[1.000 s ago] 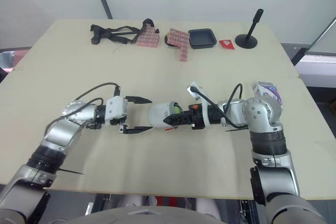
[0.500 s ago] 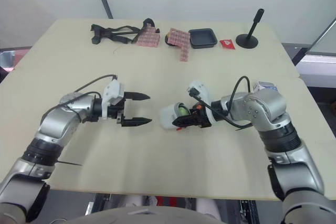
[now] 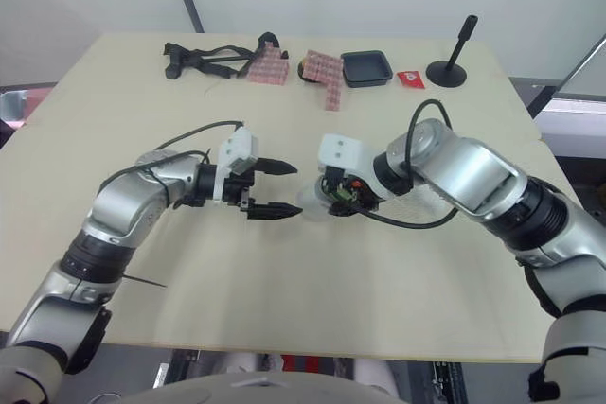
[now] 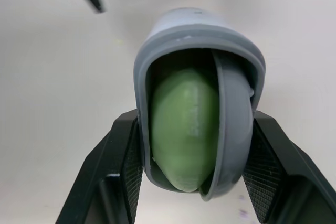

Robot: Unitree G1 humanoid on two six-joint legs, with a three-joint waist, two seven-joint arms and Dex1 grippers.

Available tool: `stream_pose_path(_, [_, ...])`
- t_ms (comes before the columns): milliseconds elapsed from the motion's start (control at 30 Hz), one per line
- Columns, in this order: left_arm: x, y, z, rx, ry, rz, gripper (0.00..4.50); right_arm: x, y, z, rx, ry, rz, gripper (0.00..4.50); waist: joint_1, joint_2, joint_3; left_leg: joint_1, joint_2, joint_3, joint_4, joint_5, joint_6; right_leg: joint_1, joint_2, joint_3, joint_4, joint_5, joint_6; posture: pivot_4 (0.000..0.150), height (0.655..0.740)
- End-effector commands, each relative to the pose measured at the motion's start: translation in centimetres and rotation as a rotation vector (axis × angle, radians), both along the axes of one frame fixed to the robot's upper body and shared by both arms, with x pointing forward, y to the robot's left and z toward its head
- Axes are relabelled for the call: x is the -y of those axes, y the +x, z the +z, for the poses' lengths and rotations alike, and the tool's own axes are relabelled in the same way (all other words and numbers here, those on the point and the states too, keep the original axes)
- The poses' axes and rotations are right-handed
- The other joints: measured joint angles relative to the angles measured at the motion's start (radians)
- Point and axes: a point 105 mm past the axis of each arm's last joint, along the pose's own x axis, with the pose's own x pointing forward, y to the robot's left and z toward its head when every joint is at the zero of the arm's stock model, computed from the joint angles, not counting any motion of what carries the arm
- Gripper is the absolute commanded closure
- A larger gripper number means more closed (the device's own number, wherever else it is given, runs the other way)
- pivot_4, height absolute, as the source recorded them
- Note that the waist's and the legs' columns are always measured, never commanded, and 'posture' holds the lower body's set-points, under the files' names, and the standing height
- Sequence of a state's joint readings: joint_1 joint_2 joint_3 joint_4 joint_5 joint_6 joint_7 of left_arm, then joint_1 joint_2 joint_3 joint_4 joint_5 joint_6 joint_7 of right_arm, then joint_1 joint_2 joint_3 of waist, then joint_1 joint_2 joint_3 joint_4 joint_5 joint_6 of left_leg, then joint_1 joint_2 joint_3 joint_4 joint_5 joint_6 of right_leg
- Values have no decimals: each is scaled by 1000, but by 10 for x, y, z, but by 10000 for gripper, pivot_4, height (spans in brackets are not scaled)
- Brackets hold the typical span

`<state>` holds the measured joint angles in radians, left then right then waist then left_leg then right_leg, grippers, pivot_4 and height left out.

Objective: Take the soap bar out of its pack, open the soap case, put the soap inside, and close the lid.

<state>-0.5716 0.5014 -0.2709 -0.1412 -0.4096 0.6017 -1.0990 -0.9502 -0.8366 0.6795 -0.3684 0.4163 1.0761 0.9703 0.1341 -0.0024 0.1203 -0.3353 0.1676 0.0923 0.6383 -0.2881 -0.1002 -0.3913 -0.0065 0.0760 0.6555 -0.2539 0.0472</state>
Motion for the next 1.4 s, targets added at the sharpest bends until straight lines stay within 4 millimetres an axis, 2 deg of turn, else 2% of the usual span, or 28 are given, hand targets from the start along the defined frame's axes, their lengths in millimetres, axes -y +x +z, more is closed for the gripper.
stream_pose_path(33, [8,-6,2,63,3,-34,0,-5,2,12,106,-30,58,24351,1,0,0,0,0,0,0,0,0,0,0,0,0,0,0,1500,7400])
stream_pose_path(400, [16,0,-9,225,40,-68,0,-15,-10,12,83,-38,144,24351,-1,0,0,0,0,0,1,0,0,0,1,0,1,0,0,1500,7400])
stream_pose_path(800, [29,-4,-13,197,25,-121,0,-20,-11,13,93,-53,176,24351,-2,0,0,1,0,0,3,0,0,0,1,1,3,0,0,1500,7400])
stream_pose_path(1400, [30,-1,-8,208,30,-137,0,-20,-14,10,86,-68,195,24351,-3,0,0,1,0,0,4,0,0,0,1,3,5,0,0,1500,7400])
